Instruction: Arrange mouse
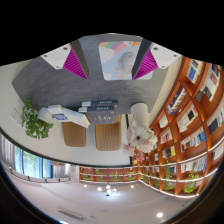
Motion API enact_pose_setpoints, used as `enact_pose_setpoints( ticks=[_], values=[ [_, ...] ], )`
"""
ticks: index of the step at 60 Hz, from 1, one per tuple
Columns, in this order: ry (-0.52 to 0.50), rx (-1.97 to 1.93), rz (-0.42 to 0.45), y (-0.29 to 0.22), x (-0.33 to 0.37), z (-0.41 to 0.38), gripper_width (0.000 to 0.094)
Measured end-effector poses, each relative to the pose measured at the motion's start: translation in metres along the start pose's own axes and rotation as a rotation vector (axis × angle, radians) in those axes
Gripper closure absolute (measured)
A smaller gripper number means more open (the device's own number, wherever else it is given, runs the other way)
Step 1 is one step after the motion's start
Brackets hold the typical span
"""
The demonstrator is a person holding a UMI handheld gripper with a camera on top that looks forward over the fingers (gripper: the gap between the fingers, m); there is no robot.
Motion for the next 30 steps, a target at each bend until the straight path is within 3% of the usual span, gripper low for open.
enact_pose_setpoints(
  ticks=[30],
  values=[
    [-0.019,0.013,0.013,0.054,0.097,0.114,0.0086]
  ],
)
Point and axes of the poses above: the point between the fingertips, and its own axes, seen from behind it with the camera up: z to the right, y down, x backward, against the way the camera looks, the point moved 3 cm from there along x, backward, against the way the camera looks, and after that the axes turned 7 degrees about x, right-handed, at the moved point
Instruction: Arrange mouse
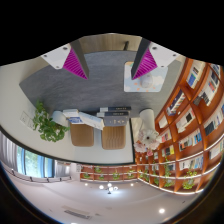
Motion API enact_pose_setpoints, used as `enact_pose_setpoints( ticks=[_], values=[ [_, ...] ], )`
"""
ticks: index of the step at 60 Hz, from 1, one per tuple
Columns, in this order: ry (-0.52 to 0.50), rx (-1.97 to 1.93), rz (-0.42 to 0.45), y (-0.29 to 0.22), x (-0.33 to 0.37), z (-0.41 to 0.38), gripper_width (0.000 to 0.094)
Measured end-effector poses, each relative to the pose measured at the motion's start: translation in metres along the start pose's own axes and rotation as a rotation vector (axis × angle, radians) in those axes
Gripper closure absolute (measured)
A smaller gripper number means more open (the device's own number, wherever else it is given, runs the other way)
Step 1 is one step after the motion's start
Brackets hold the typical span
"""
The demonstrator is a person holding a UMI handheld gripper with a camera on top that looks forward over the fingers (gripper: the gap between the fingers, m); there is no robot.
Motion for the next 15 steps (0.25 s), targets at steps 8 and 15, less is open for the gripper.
enact_pose_setpoints(
  ticks=[8,15],
  values=[
    [-0.005,-0.006,0.013,0.003,0.012,0.013,0.0088],
    [0.013,-0.018,0.029,0.000,0.018,0.027,0.0085]
  ],
)
Point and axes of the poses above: the point between the fingertips, and its own axes, seen from behind it with the camera up: z to the right, y down, x backward, against the way the camera looks, the point moved 3 cm from there along x, backward, against the way the camera looks, and after that the axes turned 7 degrees about x, right-handed, at the moved point
